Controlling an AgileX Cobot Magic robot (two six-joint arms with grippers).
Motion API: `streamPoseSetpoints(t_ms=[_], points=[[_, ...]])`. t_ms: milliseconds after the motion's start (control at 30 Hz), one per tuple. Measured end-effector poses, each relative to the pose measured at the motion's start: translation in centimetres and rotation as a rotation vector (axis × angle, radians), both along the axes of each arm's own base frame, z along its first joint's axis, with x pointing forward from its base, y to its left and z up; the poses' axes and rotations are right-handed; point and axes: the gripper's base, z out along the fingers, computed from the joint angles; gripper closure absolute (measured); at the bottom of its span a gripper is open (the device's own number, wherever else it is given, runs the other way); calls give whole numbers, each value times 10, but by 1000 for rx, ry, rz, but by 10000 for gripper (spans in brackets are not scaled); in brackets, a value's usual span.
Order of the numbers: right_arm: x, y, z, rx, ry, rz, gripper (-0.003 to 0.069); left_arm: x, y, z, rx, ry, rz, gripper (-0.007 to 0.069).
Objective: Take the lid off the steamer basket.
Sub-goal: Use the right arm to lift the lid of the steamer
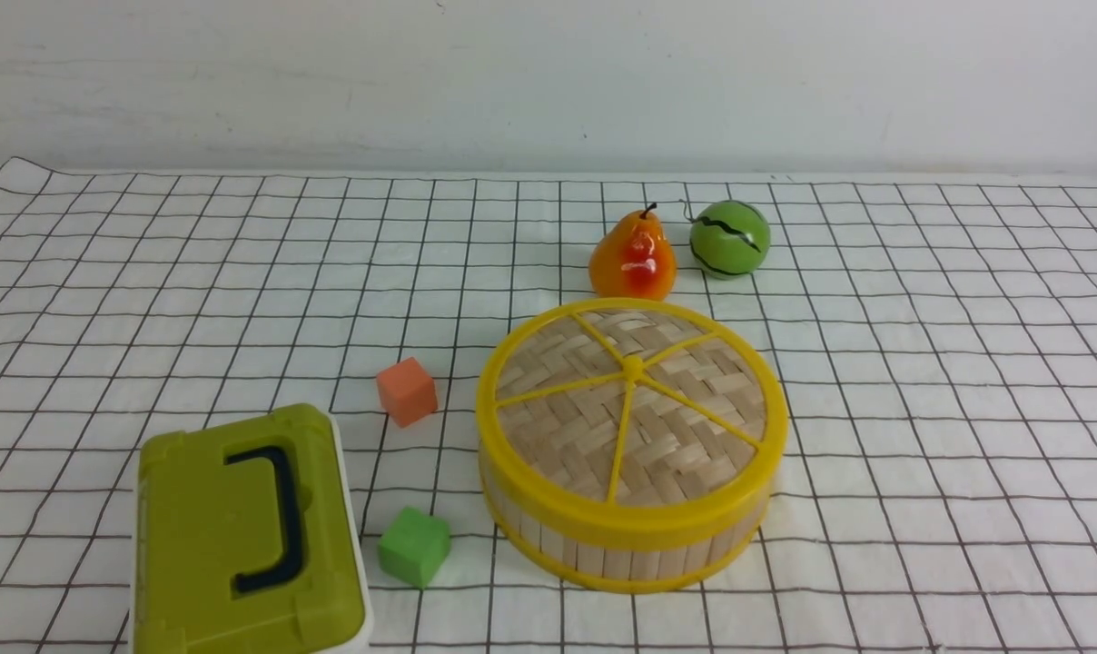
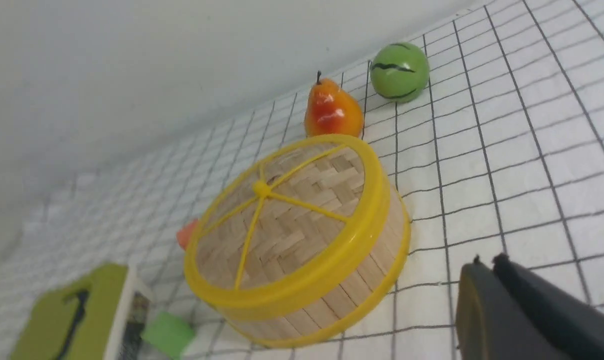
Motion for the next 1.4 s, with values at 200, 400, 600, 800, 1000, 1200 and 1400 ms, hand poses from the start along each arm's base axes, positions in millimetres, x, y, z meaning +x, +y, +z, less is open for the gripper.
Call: streamPoseSetpoints(t_ms=[200,400,600,800,1000,1200,1400], points=[[43,1,76,-413,152,191,681,0,0,0,0,0,0,385],[106,3,103,-559,396,340,675,0,0,0,0,0,0,386],[159,37,97,-679,557,562,673,0,0,0,0,0,0,386],[222,102,86,-814,572,714,669,0,0,0,0,0,0,386],[268,147,70,-817,570,758,633,0,0,0,0,0,0,386],[301,166,45,-792,595,773,505,0,0,0,0,0,0,386],[319,191,16,-776,557,784,300,0,0,0,0,0,0,386]])
